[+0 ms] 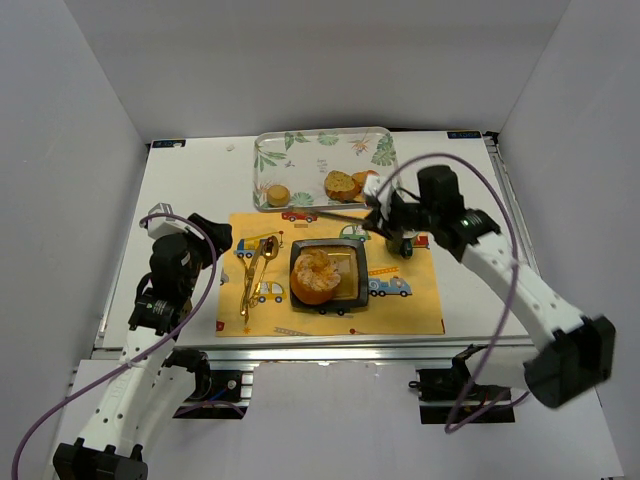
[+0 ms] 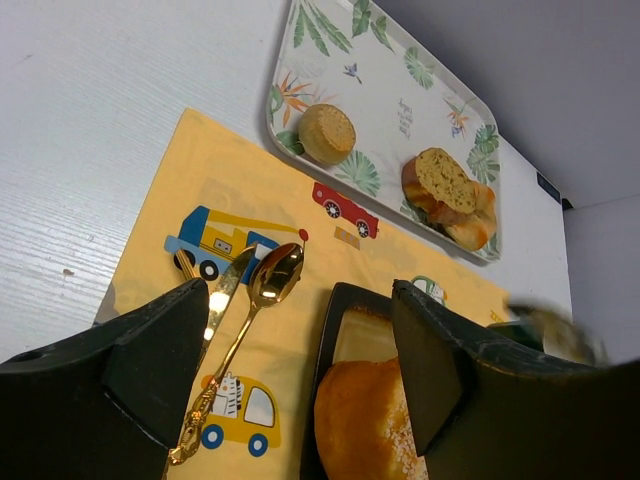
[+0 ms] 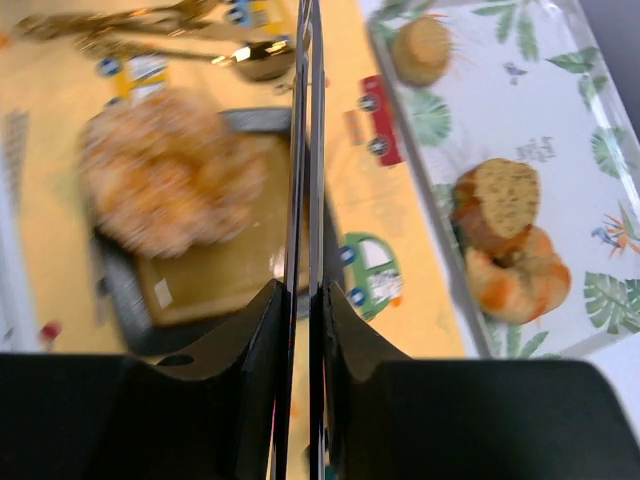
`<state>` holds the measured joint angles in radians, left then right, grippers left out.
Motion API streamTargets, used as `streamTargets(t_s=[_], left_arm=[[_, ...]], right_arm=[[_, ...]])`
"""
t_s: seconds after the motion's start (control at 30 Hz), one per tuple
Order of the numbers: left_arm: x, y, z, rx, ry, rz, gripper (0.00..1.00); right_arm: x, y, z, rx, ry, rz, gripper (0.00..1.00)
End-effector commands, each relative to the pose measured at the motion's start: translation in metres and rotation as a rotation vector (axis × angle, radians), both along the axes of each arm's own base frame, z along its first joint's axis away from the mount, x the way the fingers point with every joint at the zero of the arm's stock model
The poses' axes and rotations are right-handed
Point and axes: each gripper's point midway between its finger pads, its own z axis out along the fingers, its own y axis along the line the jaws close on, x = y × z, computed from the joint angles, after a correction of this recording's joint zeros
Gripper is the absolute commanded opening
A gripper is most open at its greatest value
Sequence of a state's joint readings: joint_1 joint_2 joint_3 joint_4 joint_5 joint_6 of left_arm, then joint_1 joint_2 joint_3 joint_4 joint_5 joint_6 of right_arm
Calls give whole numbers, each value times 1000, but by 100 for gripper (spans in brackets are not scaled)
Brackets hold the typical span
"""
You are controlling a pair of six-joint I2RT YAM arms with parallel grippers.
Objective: Place the bread
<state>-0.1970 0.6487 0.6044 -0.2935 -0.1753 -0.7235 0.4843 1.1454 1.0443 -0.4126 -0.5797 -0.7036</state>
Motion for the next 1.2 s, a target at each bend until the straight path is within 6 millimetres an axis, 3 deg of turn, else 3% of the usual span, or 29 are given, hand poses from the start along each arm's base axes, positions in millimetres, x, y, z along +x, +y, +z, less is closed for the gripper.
streamTargets(t_s=[0.0, 0.13, 0.17, 0.2, 0.23, 0.27, 0.33, 0.37, 0.63, 1.17], left_arm=[[1, 0, 7, -7, -26, 1, 82], [0, 2, 8, -9, -35, 10, 82], [0, 2, 9, -9, -38, 12, 82], [0, 3, 9, -13, -41, 17, 82], [0, 4, 10, -16, -45, 23, 82], [-1, 4, 11, -18, -49, 24, 82], [-1, 6, 10, -20, -50, 35, 83], [-2, 6, 9, -19, -50, 36, 83], [0, 5, 0, -19, -29, 34, 83], [4, 4, -4, -13, -15, 28, 83]], right_arm=[[63, 24, 29, 90, -4, -131, 18], [115, 44, 5, 15, 52, -163, 22], [127, 50, -14, -12, 91, -167, 24], [139, 56, -5, -4, 65, -168, 26], [145, 60, -8, -16, 53, -166, 27], [154, 65, -24, -45, 68, -166, 28], [164, 74, -22, -60, 46, -170, 29], [169, 77, -34, -78, 64, -170, 30], [175, 96, -56, -119, 65, -156, 37], [189, 106, -82, -194, -9, -163, 45]])
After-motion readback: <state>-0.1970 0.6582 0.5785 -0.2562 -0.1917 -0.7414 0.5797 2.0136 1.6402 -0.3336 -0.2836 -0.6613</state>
